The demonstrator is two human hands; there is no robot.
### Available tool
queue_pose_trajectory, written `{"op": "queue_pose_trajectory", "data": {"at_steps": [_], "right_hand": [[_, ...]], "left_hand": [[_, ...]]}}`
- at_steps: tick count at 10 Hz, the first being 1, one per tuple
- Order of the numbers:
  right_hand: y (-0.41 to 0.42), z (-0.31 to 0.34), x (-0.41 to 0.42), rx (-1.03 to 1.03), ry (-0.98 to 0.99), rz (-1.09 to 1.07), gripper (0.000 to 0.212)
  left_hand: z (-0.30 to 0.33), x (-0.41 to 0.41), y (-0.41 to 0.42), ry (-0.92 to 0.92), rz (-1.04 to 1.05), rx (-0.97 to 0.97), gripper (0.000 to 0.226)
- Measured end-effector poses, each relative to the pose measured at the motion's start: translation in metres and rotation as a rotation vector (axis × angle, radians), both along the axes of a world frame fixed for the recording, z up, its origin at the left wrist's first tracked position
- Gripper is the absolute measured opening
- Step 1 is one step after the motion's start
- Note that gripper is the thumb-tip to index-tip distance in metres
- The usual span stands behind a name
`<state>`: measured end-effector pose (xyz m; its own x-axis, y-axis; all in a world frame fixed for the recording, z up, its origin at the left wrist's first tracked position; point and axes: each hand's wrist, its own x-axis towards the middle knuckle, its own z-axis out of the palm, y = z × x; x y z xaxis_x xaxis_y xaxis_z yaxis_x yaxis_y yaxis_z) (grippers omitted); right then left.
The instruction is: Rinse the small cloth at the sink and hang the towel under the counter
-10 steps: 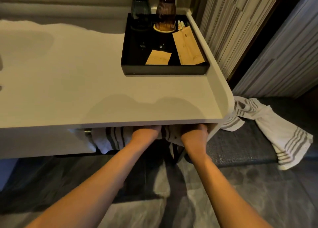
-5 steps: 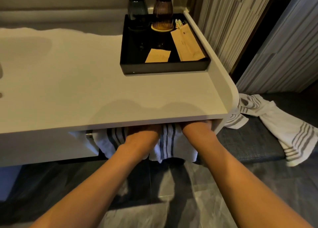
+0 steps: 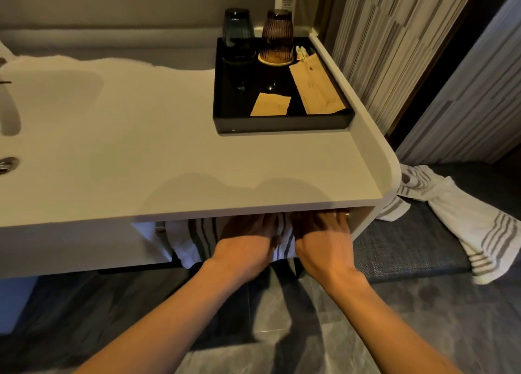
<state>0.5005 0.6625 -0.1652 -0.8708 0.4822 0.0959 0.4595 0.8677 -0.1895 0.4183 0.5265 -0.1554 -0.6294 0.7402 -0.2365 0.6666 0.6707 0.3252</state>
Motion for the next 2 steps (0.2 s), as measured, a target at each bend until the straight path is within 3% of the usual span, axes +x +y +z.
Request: {"op": "queue_pose_trajectory", "data": {"at_steps": [1, 2], "right_hand": [[-0.006, 0.003, 0.004, -0.064, 0.031, -0.061, 0.035], [-0.043, 0.036, 0.032, -0.142, -0.067, -0.054, 0.046]], "left_hand": [[0.013, 0.000, -0.013, 0.009, -0.039, -0.046, 0.034], [0.049, 0.029, -0.056, -0.010, -0.236, -0.041, 0.056]]}}
